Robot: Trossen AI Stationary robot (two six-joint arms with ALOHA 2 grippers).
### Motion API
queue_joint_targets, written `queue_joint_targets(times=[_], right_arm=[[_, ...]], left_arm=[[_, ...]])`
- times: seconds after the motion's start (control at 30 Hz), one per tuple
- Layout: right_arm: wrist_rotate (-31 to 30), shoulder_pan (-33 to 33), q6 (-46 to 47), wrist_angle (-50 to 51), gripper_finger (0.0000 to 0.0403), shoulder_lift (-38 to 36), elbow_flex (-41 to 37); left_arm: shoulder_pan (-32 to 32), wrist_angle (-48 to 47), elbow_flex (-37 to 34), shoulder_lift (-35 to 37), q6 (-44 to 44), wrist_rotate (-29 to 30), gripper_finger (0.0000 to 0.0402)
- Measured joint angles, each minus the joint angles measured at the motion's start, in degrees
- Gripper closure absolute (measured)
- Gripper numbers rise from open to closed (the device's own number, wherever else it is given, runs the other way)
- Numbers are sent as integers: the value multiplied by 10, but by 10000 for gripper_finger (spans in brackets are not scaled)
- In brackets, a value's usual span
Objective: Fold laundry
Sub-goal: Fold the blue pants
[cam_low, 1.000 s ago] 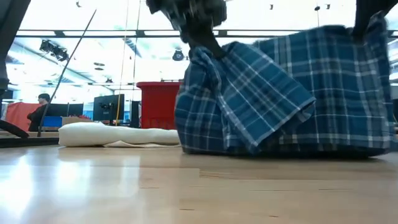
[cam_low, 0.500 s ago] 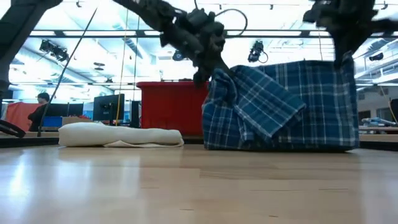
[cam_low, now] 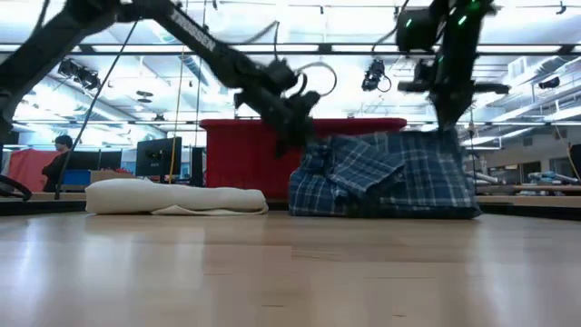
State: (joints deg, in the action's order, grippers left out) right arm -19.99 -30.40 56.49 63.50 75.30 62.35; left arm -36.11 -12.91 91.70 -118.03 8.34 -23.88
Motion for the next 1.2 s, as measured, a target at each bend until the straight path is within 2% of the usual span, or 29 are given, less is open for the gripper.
queue_joint_targets(times=[0.2,0.4,0.5,0.63,0.8,0.9,1.07,1.2], right_arm=[[-2,-53,-27,-79,396,90,0],[-4,-81,-31,-93,396,155,0],[26,-93,-27,-88,389,180,0],[59,-97,-39,-72,344,192,0],[71,-95,-8,-20,266,159,0],[55,-94,5,-1,229,119,0],[64,-94,4,-19,201,44,0],[85,-65,-38,-100,201,3,0]], left_arm=[[-34,40,-1,-43,0,2,378],[-48,73,0,-74,-4,-8,367],[-47,71,0,-74,-5,-9,333],[-47,57,0,-73,-2,-7,259],[-47,-2,-1,-67,-2,-11,160],[-51,-25,-1,-55,-1,-37,120],[-50,-25,-1,-22,-2,-58,90],[-42,-29,-1,5,-3,-83,89]])
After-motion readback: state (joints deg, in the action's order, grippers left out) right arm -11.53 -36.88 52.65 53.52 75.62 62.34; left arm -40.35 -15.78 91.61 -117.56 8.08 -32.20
